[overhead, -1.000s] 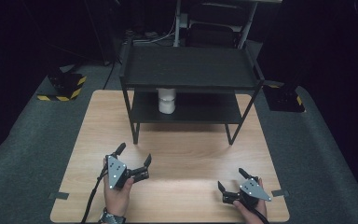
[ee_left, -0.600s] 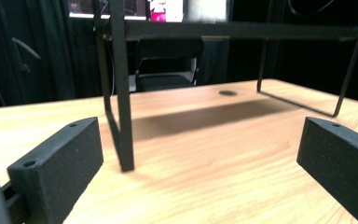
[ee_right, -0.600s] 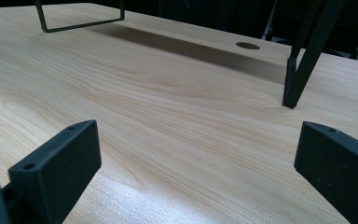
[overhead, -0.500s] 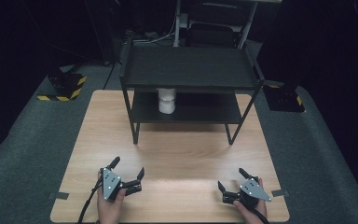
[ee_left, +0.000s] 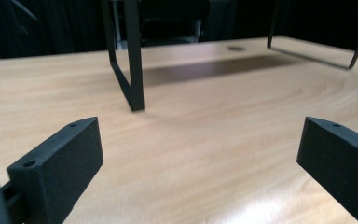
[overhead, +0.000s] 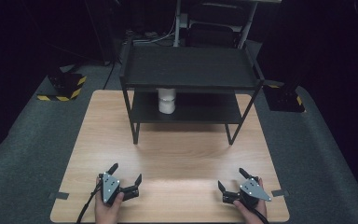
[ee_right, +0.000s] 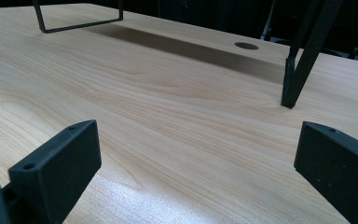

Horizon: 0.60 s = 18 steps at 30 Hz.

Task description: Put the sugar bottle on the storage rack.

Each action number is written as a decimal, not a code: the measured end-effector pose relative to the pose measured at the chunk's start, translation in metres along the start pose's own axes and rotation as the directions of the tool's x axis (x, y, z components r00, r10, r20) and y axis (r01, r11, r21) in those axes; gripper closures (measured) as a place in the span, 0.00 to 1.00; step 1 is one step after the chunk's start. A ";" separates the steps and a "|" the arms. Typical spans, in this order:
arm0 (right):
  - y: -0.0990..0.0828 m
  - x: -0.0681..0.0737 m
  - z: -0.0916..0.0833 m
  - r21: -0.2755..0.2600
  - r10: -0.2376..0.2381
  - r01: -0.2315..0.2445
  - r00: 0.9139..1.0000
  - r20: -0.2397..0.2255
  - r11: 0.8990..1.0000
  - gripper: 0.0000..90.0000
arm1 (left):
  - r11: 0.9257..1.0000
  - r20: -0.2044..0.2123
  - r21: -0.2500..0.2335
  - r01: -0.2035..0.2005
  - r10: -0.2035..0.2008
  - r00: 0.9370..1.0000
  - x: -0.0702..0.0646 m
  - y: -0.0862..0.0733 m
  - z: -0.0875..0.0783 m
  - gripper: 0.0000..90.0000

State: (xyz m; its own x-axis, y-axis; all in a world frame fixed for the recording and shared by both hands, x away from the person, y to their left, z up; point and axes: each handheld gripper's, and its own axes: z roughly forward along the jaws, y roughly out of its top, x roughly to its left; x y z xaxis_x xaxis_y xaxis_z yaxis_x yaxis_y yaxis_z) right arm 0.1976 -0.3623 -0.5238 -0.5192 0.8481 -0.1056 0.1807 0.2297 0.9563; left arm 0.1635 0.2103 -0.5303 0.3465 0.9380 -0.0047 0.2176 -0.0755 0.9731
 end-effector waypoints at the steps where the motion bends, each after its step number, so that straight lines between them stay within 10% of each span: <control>1: 0.000 0.000 0.000 0.001 0.001 -0.001 1.000 -0.001 1.000 0.00 | 1.000 0.001 0.010 -0.005 0.005 1.000 0.000 0.001 0.000 0.01; 18: 0.000 -0.001 0.001 0.000 -0.002 0.002 1.000 -0.007 1.000 0.00 | 0.996 0.022 0.087 -0.033 0.031 0.999 0.002 0.009 0.002 0.01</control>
State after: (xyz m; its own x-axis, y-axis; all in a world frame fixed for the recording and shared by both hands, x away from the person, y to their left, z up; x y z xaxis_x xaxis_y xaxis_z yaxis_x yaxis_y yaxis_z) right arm 0.1990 -0.3627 -0.5236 -0.5252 0.8445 -0.1053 0.1802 0.2312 0.9561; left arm 0.1677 0.2112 -0.5216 0.3728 0.9277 0.0209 0.2848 -0.1359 0.9489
